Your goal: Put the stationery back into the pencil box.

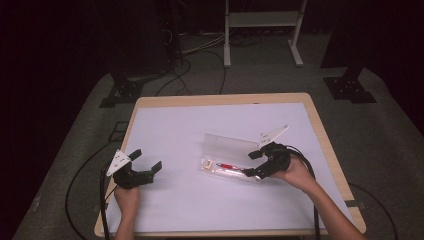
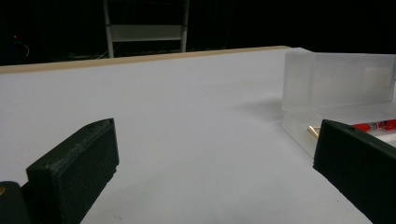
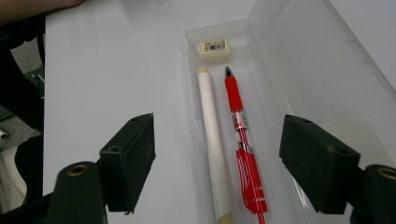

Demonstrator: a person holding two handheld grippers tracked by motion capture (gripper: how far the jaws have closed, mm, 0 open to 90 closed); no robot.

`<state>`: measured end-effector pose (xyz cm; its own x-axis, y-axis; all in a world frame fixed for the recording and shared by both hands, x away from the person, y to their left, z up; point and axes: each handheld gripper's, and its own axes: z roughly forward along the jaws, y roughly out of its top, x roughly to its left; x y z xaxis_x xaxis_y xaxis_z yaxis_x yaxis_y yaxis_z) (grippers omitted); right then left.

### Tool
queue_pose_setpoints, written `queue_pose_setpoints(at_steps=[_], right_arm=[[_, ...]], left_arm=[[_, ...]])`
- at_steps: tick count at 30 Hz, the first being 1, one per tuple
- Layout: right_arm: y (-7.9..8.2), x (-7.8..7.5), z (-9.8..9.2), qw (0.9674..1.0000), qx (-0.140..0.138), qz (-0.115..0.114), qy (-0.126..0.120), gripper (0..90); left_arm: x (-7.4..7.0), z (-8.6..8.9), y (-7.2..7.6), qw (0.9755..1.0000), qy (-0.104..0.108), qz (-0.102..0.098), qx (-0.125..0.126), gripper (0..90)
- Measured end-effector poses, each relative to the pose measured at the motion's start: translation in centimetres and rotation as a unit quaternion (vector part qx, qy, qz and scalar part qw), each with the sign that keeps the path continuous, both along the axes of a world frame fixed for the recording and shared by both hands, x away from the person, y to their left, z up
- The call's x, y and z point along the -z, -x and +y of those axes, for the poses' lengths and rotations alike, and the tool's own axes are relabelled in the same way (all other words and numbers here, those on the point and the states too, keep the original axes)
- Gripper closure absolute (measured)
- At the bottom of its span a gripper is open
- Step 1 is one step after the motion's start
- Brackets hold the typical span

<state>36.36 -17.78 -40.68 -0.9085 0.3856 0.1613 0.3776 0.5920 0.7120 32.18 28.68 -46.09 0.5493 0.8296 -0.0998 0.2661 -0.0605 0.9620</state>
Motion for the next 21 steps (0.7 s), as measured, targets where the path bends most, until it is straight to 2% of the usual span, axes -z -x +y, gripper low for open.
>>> queue_pose_setpoints(at_steps=[21], right_arm=[[1.1, 0.2, -4.4, 0.9992, 0.04, -0.005, -0.006, 26.1]], left_arm=[[0.0, -0.1, 0.0, 1.0, -0.003, 0.0, 0.0, 0.0]])
